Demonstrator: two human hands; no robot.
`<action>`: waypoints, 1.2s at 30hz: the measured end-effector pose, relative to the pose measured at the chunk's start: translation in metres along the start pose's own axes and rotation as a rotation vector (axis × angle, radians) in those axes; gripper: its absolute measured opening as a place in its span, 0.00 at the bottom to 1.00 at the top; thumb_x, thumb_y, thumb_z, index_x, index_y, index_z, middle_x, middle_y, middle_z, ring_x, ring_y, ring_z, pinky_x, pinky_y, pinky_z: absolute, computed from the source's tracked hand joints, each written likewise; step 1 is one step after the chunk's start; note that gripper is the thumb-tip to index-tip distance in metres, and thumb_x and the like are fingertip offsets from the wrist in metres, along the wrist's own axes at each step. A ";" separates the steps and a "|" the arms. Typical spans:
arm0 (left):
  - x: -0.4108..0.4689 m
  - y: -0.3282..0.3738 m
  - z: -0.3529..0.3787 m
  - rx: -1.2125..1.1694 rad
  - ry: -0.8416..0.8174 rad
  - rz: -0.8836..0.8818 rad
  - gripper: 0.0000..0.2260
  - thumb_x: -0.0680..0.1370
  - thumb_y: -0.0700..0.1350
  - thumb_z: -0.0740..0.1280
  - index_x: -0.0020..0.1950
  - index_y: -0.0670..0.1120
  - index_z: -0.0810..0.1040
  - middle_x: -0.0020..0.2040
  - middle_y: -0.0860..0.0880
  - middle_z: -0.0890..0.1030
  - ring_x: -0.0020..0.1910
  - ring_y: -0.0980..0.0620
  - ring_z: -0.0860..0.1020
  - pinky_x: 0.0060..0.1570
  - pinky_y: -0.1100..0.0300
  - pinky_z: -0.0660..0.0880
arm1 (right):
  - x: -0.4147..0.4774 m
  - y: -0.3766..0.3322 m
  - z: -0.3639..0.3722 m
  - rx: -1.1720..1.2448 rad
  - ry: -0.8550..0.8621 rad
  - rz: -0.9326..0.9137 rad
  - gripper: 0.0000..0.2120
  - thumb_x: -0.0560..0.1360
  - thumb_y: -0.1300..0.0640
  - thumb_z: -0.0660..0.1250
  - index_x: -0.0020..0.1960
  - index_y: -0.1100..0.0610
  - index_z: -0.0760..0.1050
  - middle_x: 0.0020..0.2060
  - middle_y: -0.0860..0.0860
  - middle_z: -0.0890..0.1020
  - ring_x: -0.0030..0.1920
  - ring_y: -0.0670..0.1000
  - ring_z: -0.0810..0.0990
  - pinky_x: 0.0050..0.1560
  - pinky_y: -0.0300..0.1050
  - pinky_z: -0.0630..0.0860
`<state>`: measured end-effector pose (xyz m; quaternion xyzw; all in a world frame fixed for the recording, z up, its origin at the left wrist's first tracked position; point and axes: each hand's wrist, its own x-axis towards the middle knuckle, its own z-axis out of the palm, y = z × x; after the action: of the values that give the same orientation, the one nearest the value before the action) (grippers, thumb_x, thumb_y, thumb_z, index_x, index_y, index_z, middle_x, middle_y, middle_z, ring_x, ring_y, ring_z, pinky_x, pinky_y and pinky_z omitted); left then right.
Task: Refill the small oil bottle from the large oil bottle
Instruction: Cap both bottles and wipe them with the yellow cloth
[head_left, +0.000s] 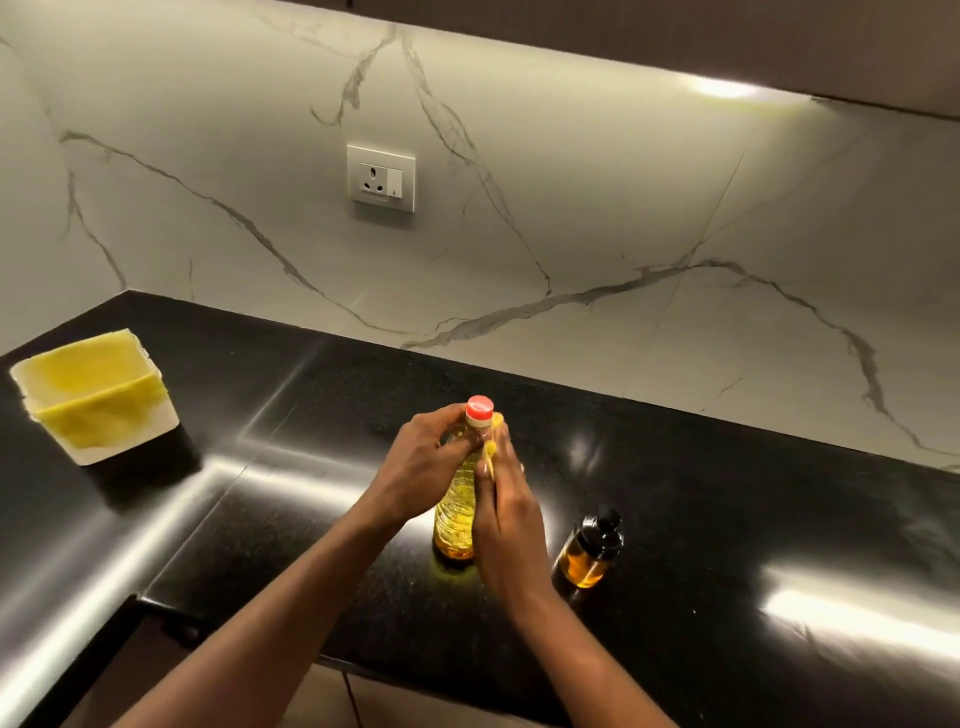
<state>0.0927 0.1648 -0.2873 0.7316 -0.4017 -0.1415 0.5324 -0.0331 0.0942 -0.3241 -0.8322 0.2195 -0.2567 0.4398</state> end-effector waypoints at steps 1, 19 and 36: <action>0.001 -0.001 -0.001 -0.016 -0.002 -0.006 0.09 0.85 0.46 0.67 0.63 0.51 0.84 0.54 0.56 0.87 0.54 0.61 0.83 0.55 0.65 0.79 | -0.010 0.001 0.004 -0.044 -0.018 -0.021 0.27 0.90 0.48 0.50 0.86 0.44 0.46 0.85 0.40 0.49 0.83 0.38 0.47 0.86 0.47 0.45; 0.015 -0.007 -0.023 -0.117 -0.210 -0.046 0.10 0.85 0.47 0.67 0.64 0.54 0.83 0.56 0.56 0.86 0.57 0.61 0.83 0.60 0.58 0.79 | -0.004 -0.011 0.026 0.129 0.105 0.133 0.27 0.86 0.39 0.48 0.85 0.39 0.54 0.84 0.40 0.61 0.81 0.37 0.59 0.84 0.51 0.58; 0.007 -0.011 -0.010 0.104 0.024 0.062 0.13 0.80 0.54 0.73 0.60 0.50 0.85 0.53 0.53 0.82 0.52 0.56 0.81 0.56 0.51 0.82 | -0.013 -0.008 0.056 0.059 0.177 0.099 0.30 0.86 0.41 0.45 0.85 0.43 0.40 0.85 0.37 0.43 0.84 0.39 0.44 0.82 0.39 0.34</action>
<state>0.1082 0.1676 -0.2912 0.7471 -0.4244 -0.0952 0.5026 -0.0077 0.1408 -0.3474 -0.7810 0.2906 -0.3134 0.4553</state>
